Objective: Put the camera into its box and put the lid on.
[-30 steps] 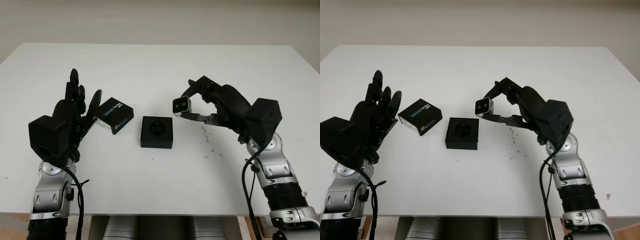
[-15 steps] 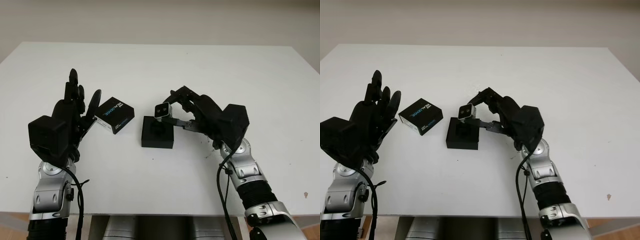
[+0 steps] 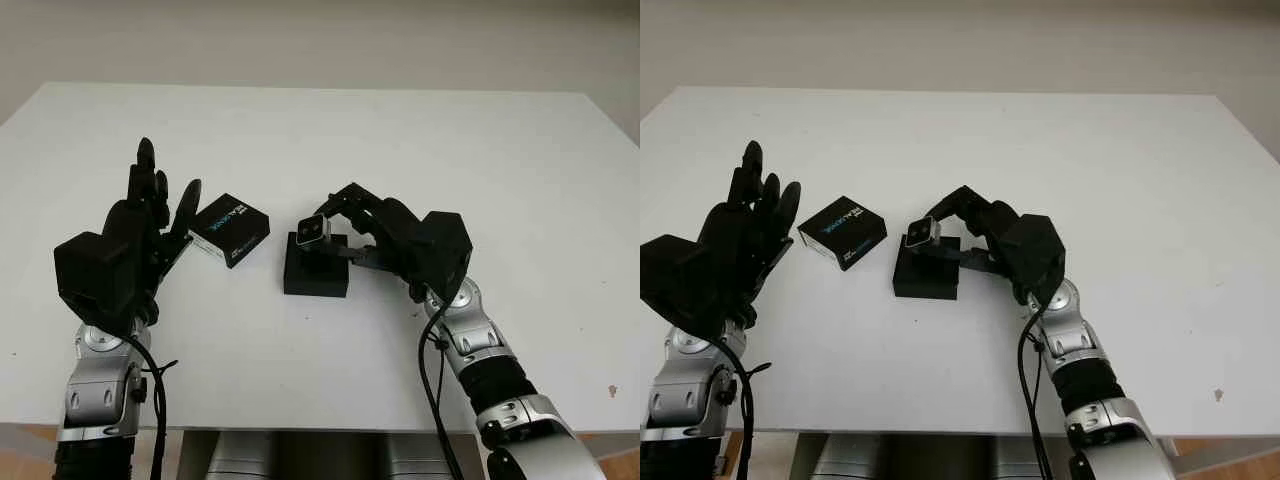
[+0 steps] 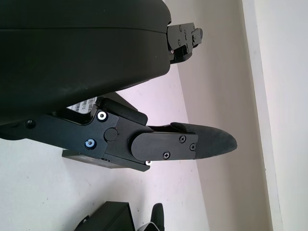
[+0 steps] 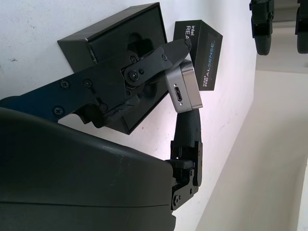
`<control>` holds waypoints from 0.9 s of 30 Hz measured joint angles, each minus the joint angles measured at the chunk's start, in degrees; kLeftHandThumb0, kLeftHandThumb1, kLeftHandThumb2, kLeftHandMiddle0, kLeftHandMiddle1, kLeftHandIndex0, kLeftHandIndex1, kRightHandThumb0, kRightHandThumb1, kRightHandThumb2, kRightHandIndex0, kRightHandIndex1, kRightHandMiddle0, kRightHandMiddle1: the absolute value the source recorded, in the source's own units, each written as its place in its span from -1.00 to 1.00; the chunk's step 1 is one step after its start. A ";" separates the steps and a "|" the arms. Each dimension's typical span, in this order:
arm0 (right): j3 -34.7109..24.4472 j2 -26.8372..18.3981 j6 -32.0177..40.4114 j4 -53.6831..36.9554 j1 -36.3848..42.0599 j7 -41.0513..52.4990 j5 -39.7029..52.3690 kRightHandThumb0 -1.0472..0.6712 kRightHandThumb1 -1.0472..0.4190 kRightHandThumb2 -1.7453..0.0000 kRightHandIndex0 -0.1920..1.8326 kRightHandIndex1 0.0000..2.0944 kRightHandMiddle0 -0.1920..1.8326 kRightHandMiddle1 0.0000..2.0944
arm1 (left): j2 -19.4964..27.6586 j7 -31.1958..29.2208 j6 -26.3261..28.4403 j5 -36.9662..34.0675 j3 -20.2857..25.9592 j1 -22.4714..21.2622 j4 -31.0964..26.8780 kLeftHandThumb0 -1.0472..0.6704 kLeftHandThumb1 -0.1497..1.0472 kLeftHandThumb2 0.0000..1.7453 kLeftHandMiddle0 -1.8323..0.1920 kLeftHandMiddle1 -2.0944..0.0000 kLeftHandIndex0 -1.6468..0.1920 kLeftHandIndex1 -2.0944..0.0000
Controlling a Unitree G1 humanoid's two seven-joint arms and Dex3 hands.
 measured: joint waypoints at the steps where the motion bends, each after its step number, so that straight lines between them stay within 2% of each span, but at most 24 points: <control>1: 0.07 0.02 -0.16 0.16 -0.01 0.00 -0.07 -0.30 -0.85 0.94 -0.65 -0.93 -0.48 0.60 | 0.00 0.00 0.07 -0.03 0.00 0.00 -0.01 -0.64 1.00 -0.55 0.91 0.95 0.94 0.95; 16: 0.76 -0.57 -0.49 0.60 0.04 0.30 -1.79 -0.32 -0.86 0.94 -0.65 -0.94 -0.48 0.61 | 0.00 -0.16 0.13 -0.32 0.01 0.01 -0.12 -0.64 1.00 -0.55 0.91 0.95 0.94 0.95; 27: 0.85 -1.04 1.18 -2.49 1.31 0.56 -2.94 -0.29 -0.85 0.94 -0.64 -0.94 -0.47 0.59 | 0.00 -0.39 0.61 -0.34 0.01 0.03 -0.57 -0.64 1.00 -0.55 0.91 0.95 0.95 0.95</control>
